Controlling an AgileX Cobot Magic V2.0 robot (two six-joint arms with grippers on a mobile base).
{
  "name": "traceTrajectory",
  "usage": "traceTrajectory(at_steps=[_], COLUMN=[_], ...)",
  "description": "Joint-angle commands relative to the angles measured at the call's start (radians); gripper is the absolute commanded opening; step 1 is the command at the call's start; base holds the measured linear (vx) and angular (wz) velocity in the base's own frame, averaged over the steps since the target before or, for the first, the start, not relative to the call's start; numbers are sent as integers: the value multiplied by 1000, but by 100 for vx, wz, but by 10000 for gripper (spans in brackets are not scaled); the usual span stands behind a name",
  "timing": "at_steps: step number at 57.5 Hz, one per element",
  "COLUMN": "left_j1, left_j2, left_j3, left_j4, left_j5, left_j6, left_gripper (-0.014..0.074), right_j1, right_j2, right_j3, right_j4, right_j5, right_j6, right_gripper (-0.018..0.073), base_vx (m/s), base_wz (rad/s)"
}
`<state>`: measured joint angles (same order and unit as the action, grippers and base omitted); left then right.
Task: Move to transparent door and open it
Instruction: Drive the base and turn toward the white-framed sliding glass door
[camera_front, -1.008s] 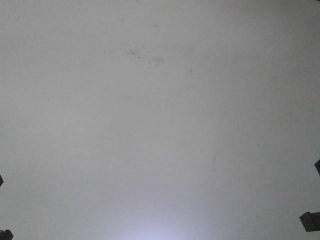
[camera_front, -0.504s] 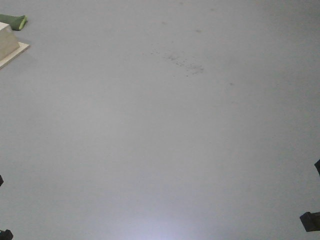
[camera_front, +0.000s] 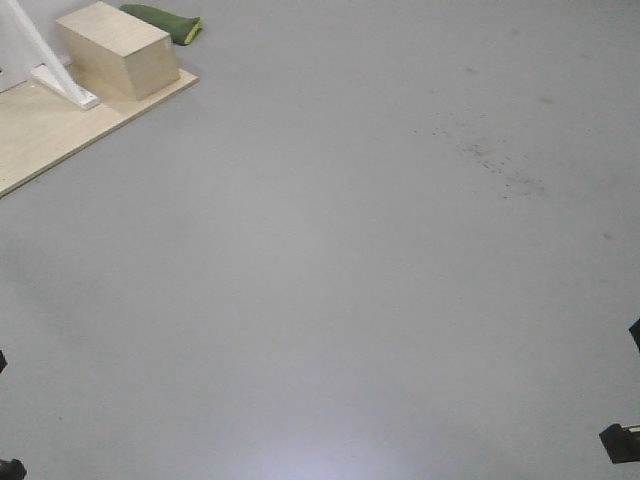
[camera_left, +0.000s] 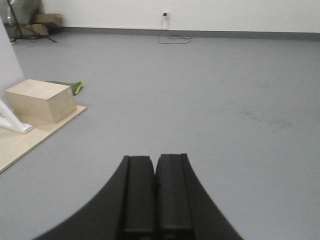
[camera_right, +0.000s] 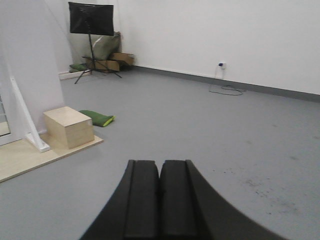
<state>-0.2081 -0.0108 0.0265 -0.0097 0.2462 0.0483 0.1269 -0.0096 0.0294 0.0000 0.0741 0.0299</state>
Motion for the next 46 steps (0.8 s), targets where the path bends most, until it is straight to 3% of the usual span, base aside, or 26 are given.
traceTrajectory(at_steps=[1, 46], left_j1=[-2, -2], left_j2=[-13, -13], left_j3=[25, 25], left_j4=[-2, -2], left_j5=[-89, -89], left_j6=[-3, -3], left_gripper=[1, 1], right_j1=[-5, -5], right_j2=[-14, -14], right_j3=[14, 14], right_j4=[0, 0], right_j5=[-86, -86], right_j6=[-3, -3], right_gripper=[-8, -8], base_vx=[31, 39], base_wz=[56, 39])
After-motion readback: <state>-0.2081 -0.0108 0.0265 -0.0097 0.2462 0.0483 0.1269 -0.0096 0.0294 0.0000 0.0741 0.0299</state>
